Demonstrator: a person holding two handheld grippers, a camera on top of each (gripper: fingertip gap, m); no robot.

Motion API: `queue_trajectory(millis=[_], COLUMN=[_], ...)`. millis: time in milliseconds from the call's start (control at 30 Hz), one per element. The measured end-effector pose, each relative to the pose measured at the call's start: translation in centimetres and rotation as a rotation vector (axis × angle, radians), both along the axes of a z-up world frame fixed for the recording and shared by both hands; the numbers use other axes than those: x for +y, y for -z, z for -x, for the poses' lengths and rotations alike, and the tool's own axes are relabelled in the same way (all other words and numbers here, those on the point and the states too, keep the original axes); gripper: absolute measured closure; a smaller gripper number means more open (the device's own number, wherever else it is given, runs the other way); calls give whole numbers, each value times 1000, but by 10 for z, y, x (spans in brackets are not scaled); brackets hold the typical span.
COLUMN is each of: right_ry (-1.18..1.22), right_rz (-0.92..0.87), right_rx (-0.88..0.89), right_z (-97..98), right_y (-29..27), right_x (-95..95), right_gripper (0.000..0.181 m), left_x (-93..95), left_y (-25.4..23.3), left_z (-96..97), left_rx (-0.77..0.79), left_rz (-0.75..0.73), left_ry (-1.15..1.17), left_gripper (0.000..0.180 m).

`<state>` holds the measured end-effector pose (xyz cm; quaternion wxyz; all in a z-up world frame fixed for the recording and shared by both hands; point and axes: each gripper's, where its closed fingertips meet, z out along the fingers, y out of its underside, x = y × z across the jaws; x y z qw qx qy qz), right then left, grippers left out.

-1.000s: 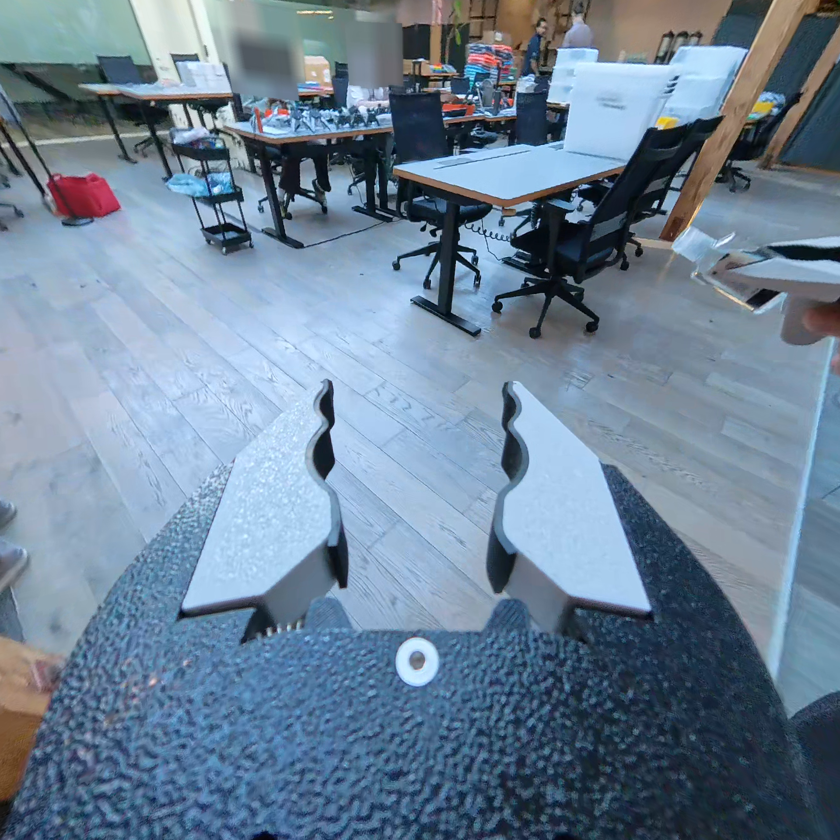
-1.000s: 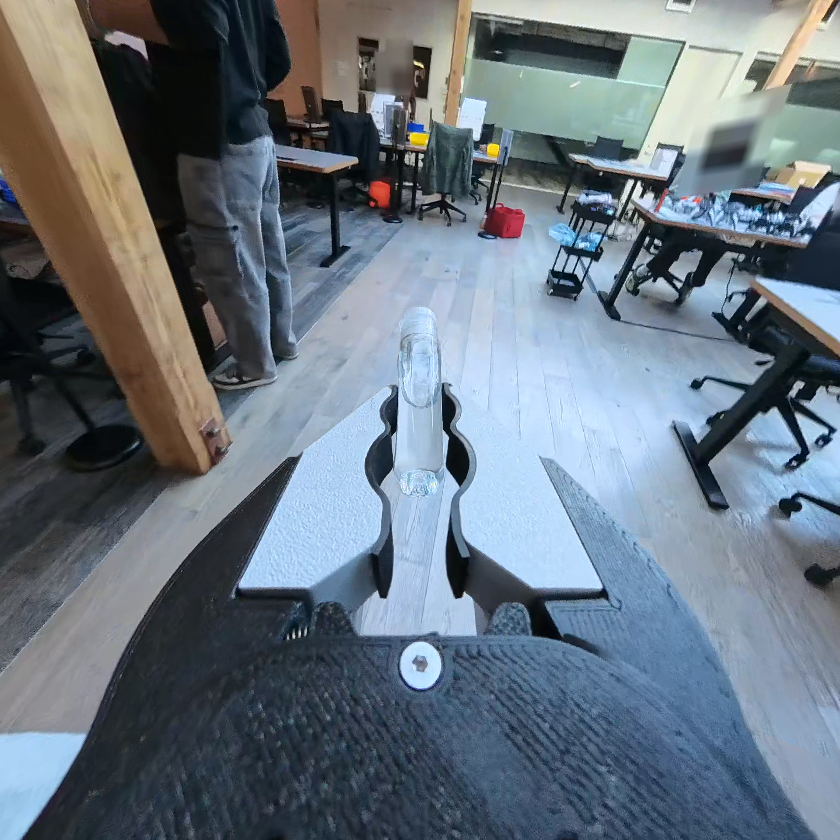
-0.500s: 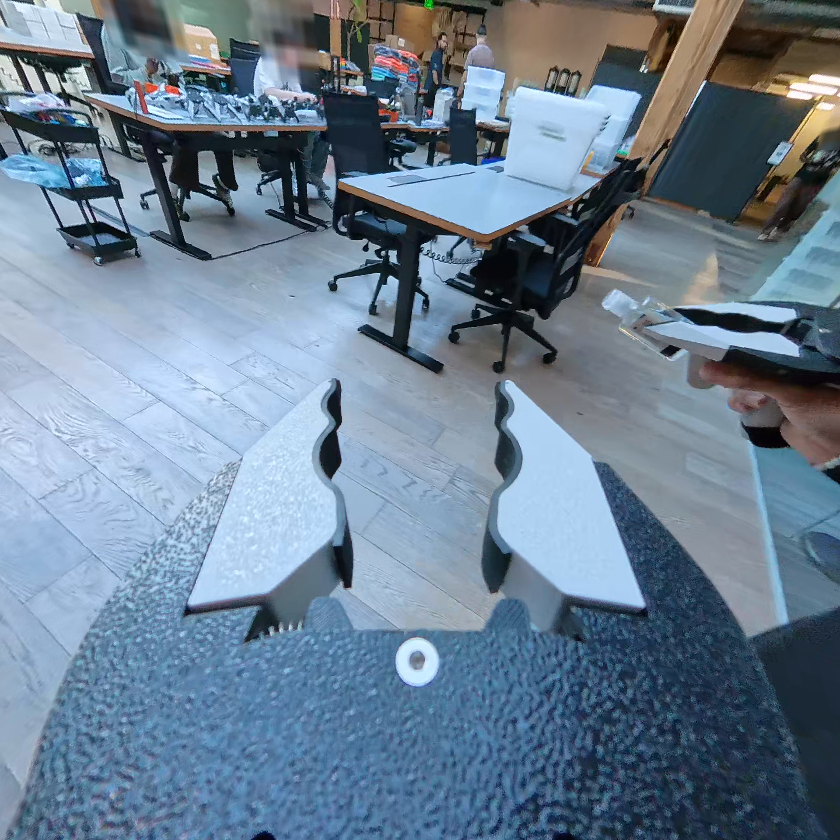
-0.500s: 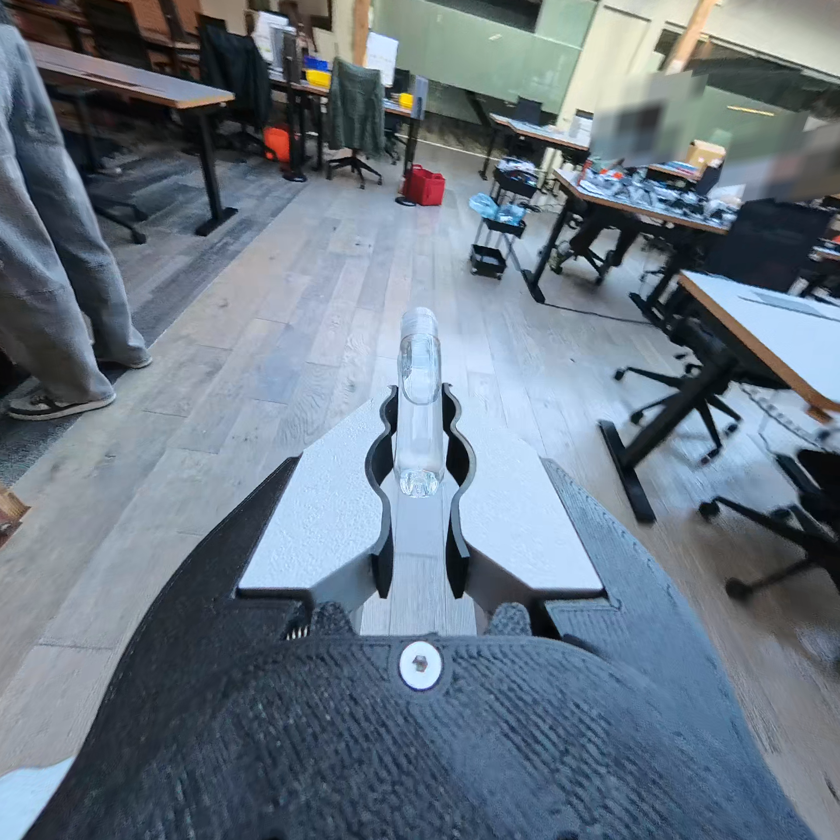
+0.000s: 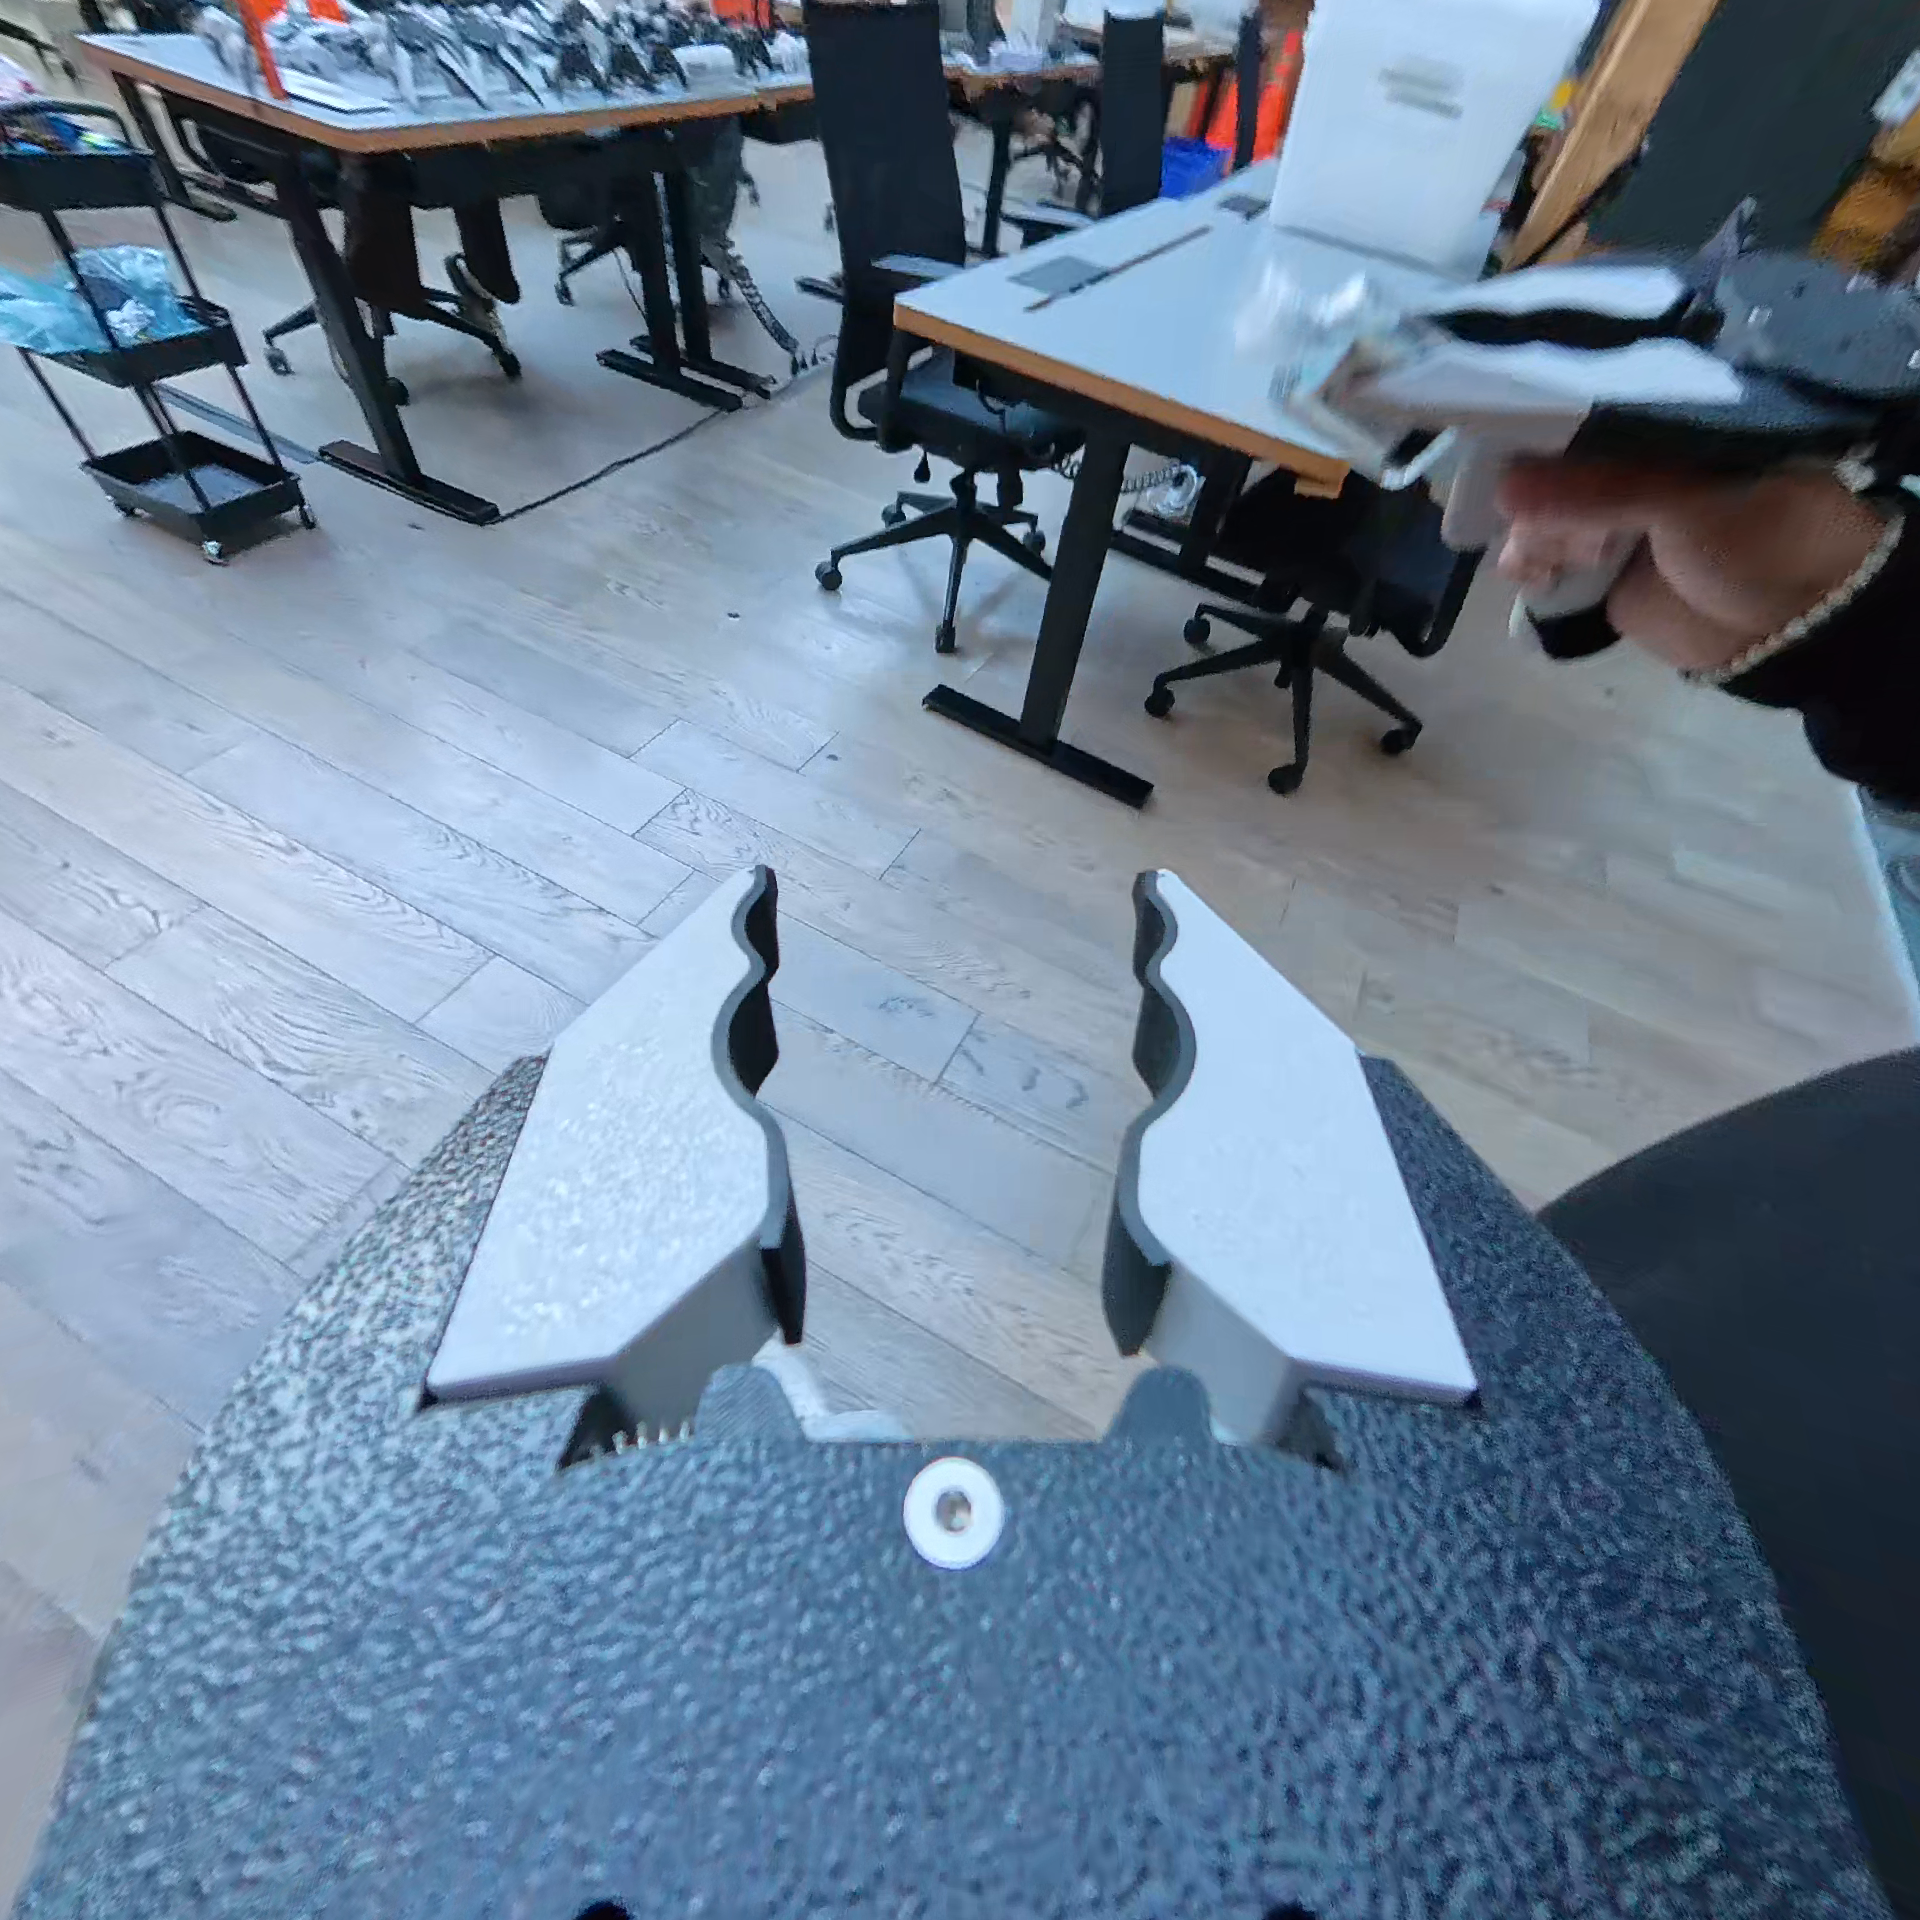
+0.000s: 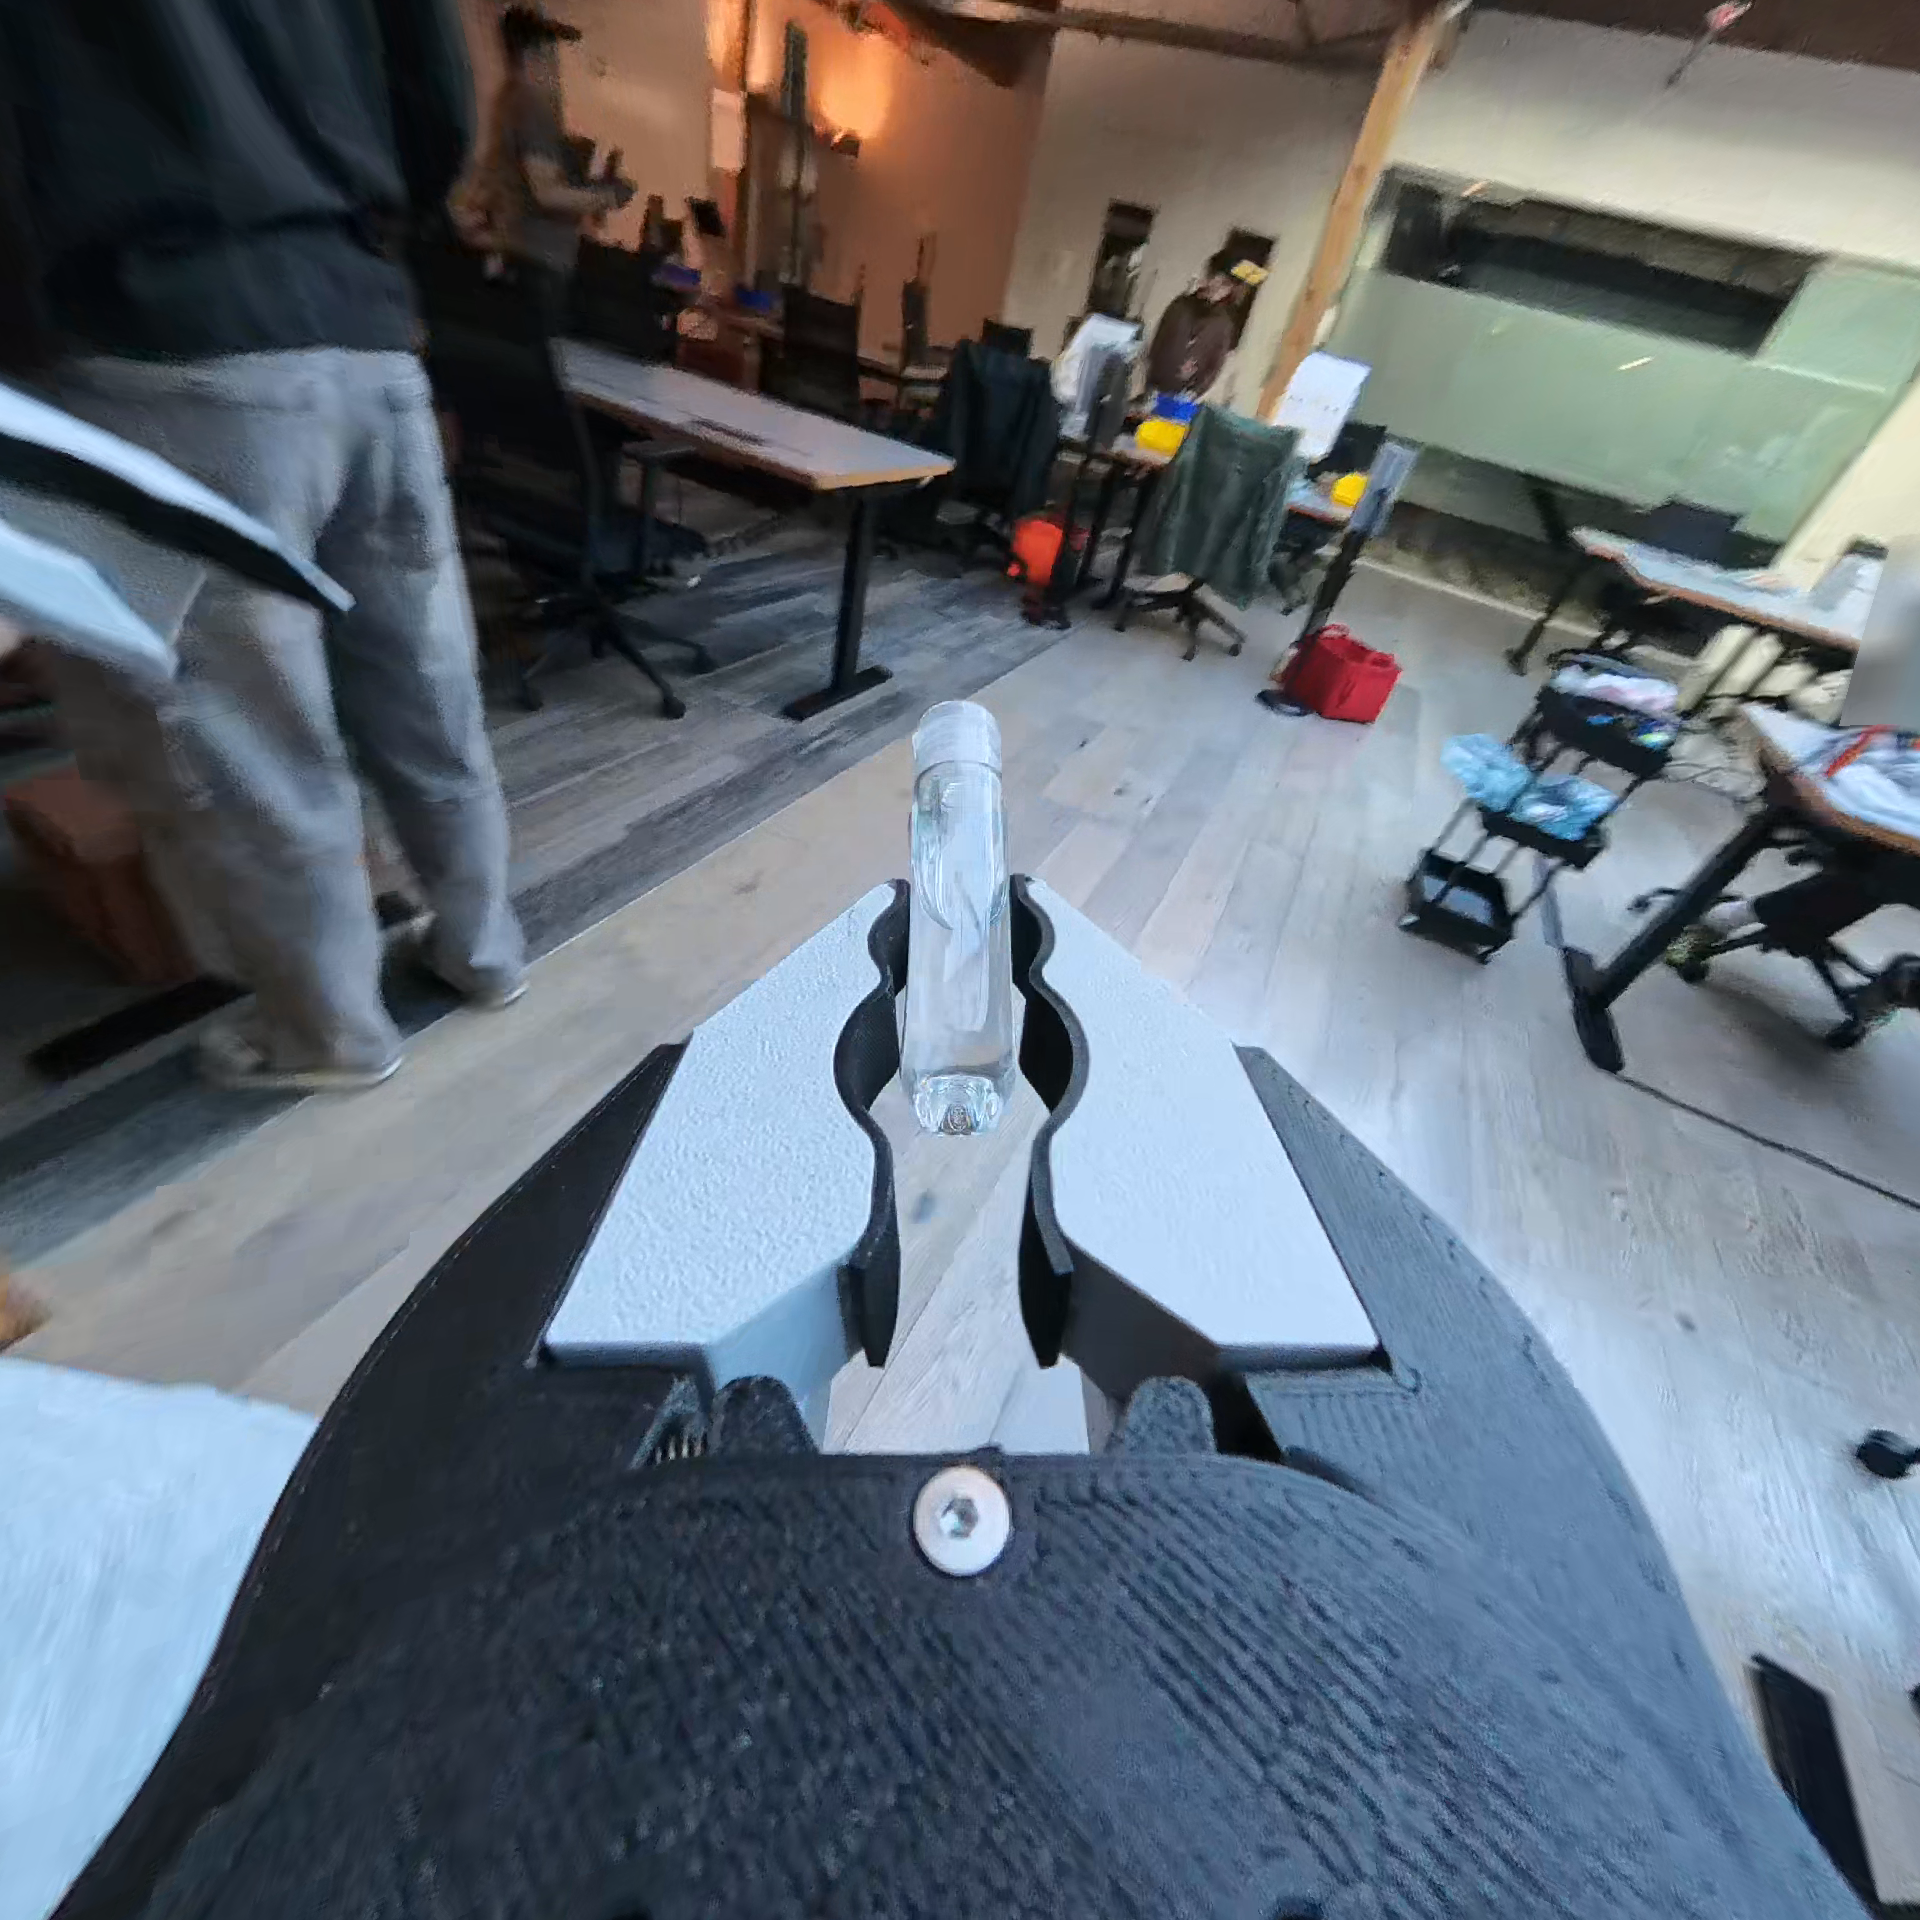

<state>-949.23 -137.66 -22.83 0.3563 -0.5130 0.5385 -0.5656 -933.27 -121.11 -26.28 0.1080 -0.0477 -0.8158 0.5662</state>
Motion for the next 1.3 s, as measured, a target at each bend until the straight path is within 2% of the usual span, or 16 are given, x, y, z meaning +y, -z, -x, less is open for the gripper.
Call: queue_trajectory(millis=[67,167,300,367,467,600,767,967,1300], right_ry=[180,696,1303,1485,1551,1595,1599,1578,1635], right_rz=[67,227,340,451,498,536,568,607,649], right_rx=[-60,-104,-228,-293,-356,-332,-393,-471,-310], right_z=[-15,54,240,309,337,321,292,239,86], right_y=[-14,-73,-223,-297,-366,-408,-434,-450,-453], right_x=[-66,-189,-292,-309,-335,-367,-425,-519,-653], right_gripper=[165,165,165,165,166,166,165,165,166], left_x=[-49,-136,-259,-318,-401,-496,-596,-706,-827], left_y=[11,14,-20,-38,-60,-64,-67,-79,-43], left_z=[-41,-94,-143,-164,-197,-248,-320,-431,-579], left_rx=[-27,-40,-24,-36,-73,-69,-35,-104,-66], left_rz=[-3,-3,81,116,196,237,288,276,210], left_ry=[57,125,244,289,310,284,257,186,177], left_gripper=[113,111,111,111,111,112,113,112,109])
